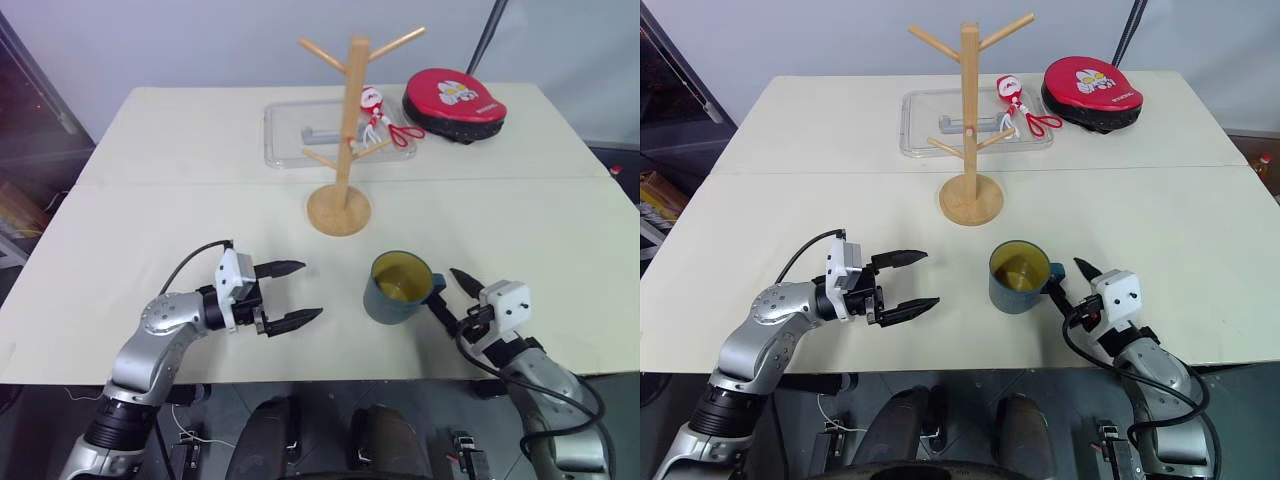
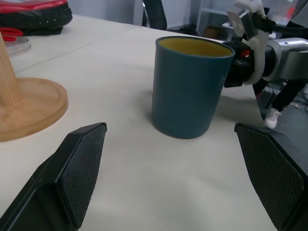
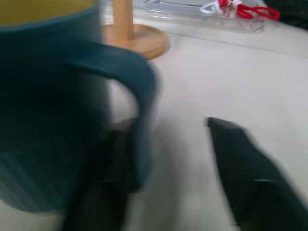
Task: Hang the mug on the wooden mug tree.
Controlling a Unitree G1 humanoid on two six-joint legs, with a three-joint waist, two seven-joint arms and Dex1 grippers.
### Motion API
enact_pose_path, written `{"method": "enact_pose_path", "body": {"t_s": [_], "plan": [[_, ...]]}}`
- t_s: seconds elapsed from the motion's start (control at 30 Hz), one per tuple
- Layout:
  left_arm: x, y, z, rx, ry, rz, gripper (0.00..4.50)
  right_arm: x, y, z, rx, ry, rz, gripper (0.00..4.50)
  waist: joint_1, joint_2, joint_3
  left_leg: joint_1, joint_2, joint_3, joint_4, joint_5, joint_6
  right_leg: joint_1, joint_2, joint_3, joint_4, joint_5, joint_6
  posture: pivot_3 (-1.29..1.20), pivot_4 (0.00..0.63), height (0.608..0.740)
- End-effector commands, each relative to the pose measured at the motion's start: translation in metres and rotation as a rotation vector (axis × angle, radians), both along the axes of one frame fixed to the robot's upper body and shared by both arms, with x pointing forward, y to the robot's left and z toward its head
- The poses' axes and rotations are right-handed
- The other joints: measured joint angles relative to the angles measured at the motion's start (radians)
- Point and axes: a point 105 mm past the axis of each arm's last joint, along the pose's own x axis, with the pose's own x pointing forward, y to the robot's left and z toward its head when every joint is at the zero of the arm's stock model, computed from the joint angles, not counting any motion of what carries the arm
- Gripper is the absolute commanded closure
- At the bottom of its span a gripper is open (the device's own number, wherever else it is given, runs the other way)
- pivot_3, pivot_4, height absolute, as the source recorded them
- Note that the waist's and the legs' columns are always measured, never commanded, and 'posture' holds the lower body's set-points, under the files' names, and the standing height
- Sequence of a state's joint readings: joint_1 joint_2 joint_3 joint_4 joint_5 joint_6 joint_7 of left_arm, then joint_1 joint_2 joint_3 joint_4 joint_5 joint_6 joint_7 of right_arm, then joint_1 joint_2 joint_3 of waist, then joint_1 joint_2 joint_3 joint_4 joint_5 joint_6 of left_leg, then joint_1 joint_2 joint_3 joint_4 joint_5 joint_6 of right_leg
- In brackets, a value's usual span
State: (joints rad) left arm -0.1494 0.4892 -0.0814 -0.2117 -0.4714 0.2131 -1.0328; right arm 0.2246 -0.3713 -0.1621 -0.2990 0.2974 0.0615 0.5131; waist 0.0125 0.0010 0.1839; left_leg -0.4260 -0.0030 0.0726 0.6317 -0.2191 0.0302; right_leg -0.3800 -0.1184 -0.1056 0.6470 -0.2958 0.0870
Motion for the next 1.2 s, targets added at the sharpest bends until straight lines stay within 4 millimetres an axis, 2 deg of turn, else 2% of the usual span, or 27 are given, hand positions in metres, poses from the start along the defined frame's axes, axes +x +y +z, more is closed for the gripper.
{"method": "enact_pose_path", "body": {"t_s": [0.03, 0.07, 0.13, 0.23, 0.43, 0.53, 0.6, 0.9, 1.2], "plan": [[-0.001, 0.004, 0.010, -0.008, -0.044, 0.008, 0.00, -0.002, 0.005, 0.012, 0.024, -0.040, 0.022, 4.04, 0.000, 0.000, 0.000, 0.000, 0.000, 0.000, 0.000, 0.000, 0.000, 0.000, 0.000, 0.000, 0.000, 0.000, 0.000, 0.00, 0.150, 0.739], [-0.001, 0.004, 0.010, -0.007, -0.045, 0.009, 0.00, -0.002, 0.006, 0.013, 0.026, -0.041, 0.026, 4.47, 0.000, 0.000, 0.000, 0.000, 0.000, 0.000, 0.000, 0.000, 0.000, 0.000, 0.000, 0.000, 0.000, 0.000, 0.000, 0.00, 0.150, 0.739], [0.000, 0.004, 0.011, -0.007, -0.047, 0.011, 0.00, -0.003, 0.007, 0.015, 0.027, -0.044, 0.034, 4.47, 0.000, 0.000, 0.000, 0.000, 0.000, 0.000, 0.000, 0.000, 0.000, 0.000, 0.000, 0.000, 0.000, 0.000, 0.000, 0.00, 0.150, 0.739], [0.001, 0.005, 0.013, -0.003, -0.051, 0.020, 0.00, -0.005, 0.019, 0.027, -0.091, -0.075, 0.113, 4.47, -0.001, 0.000, 0.000, 0.000, 0.000, 0.000, 0.000, 0.000, 0.000, 0.000, 0.000, 0.000, 0.000, 0.000, 0.000, 0.00, 0.150, 0.739], [0.010, 0.014, 0.017, 0.015, -0.067, 0.062, 0.00, 0.008, 0.049, 0.093, -0.361, -0.238, 0.260, 4.47, -0.001, 0.000, 0.000, 0.000, 0.000, 0.001, 0.001, 0.000, 0.000, -0.002, 0.000, 0.001, 0.002, 0.000, 0.000, 0.00, 0.150, 0.739], [0.015, 0.018, 0.020, 0.021, -0.078, 0.081, 0.00, 0.017, 0.059, 0.121, -0.471, -0.301, 0.230, 4.47, 0.001, -0.001, 0.000, -0.001, 0.000, 0.001, 0.000, 0.000, 0.000, -0.002, 0.000, 0.001, 0.001, 0.000, 0.000, 0.00, 0.150, 0.739], [0.017, 0.021, 0.020, 0.022, -0.083, 0.095, 0.00, 0.021, 0.067, 0.133, -0.497, -0.325, 0.216, 4.47, 0.003, -0.001, 0.000, -0.001, 0.000, 0.001, 0.000, 0.000, 0.000, -0.002, 0.000, 0.001, 0.001, 0.000, 0.000, 0.00, 0.150, 0.739], [0.026, 0.042, 0.018, 0.014, -0.104, 0.179, 0.00, 0.046, 0.086, 0.151, -0.528, -0.285, 0.144, 4.47, -0.003, -0.002, 0.001, -0.002, 0.000, 0.002, 0.001, 0.000, 0.001, -0.003, 0.000, 0.001, 0.002, 0.001, -0.001, 0.00, 0.150, 0.739], [0.032, 0.057, 0.033, -0.018, -0.147, 0.228, 0.00, 0.070, 0.108, 0.171, -0.499, -0.232, 0.049, 4.47, -0.005, -0.002, 0.001, -0.004, 0.000, 0.003, 0.001, 0.000, 0.001, -0.006, -0.001, 0.001, 0.002, 0.001, -0.001, 0.00, 0.150, 0.739]]}}
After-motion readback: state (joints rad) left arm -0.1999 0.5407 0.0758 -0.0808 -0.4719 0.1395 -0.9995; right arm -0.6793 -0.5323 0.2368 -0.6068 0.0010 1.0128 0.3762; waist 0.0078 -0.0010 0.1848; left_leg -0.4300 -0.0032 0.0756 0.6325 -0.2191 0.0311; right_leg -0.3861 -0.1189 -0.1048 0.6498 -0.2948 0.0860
